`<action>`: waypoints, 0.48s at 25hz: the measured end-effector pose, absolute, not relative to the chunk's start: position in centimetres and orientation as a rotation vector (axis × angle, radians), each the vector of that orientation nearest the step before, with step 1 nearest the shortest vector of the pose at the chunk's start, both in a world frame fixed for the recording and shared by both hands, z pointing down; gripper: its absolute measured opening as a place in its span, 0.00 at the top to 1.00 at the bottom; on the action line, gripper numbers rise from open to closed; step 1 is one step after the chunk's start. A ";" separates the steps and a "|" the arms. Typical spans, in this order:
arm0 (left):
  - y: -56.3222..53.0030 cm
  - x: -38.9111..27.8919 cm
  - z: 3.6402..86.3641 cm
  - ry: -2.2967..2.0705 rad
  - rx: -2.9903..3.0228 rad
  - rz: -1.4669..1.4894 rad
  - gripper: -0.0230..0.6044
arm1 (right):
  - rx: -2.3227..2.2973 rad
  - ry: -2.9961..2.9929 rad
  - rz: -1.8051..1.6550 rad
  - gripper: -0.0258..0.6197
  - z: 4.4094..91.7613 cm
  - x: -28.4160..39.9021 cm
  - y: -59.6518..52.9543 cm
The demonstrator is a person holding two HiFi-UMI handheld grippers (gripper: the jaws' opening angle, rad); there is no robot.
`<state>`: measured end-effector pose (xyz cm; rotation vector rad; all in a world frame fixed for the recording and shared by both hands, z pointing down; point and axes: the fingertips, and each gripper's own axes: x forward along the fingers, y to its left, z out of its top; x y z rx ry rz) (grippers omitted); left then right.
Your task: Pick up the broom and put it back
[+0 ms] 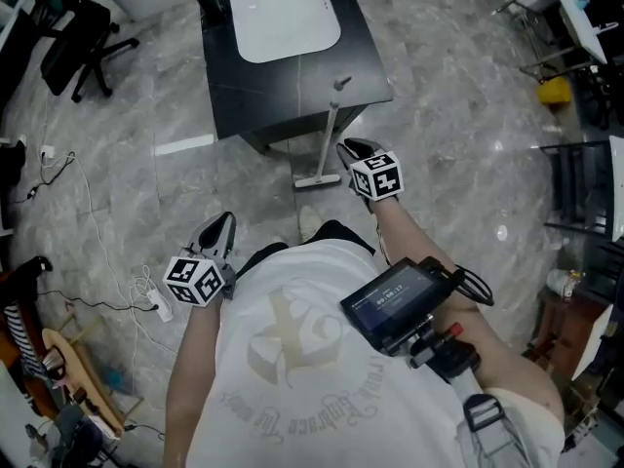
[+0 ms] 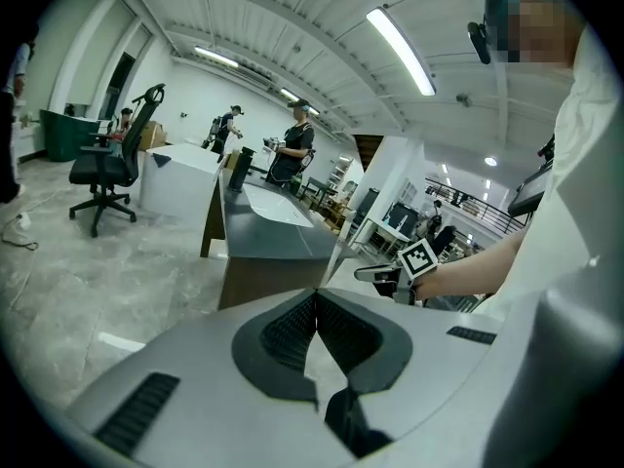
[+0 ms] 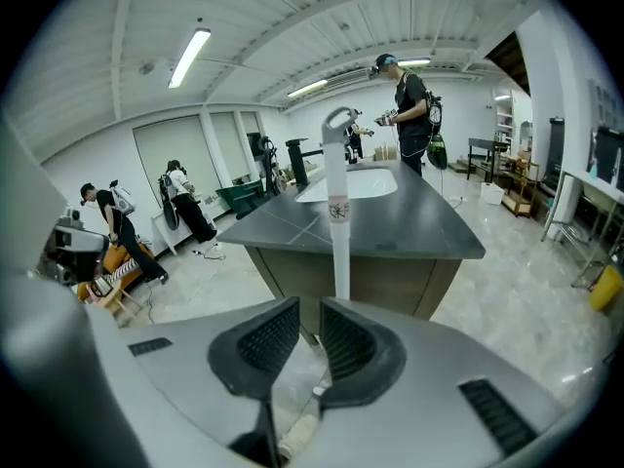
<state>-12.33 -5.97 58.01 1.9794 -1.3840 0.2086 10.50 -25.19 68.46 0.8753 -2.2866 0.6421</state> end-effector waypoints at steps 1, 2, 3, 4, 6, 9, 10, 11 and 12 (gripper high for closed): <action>-5.9 -12.4 57.8 -1.374 1.994 0.203 0.94 | 0.881 -2.302 0.645 0.86 67.7 10.2 -24.5; -5.9 -12.4 57.5 -1.361 2.010 0.197 0.94 | 0.887 -2.320 0.645 0.90 66.9 10.0 -23.9; -5.9 -12.4 57.3 -1.346 2.027 0.193 0.94 | 0.893 -2.341 0.643 0.92 66.0 9.8 -23.2; -5.9 -12.4 57.2 -1.331 2.044 0.191 0.94 | 0.898 -2.365 0.642 0.92 65.1 9.5 -22.6; -5.7 -12.4 56.9 -1.306 2.071 0.190 0.94 | 0.907 -2.415 0.650 0.93 63.2 8.9 -21.1; -5.5 -12.3 56.7 -1.271 2.099 0.175 0.94 | 0.948 -2.482 0.675 0.93 60.4 8.5 -18.8; -5.6 -12.2 56.6 -1.257 2.114 0.170 0.94 | 0.972 -2.504 0.685 0.93 59.5 8.5 -18.2; -5.8 -12.0 56.5 -1.240 2.131 0.168 0.94 | 0.997 -2.526 0.697 0.93 58.5 8.5 -17.6; -5.9 -11.8 56.4 -1.223 2.150 0.168 0.94 | 1.021 -2.546 0.709 0.93 57.6 8.6 -17.0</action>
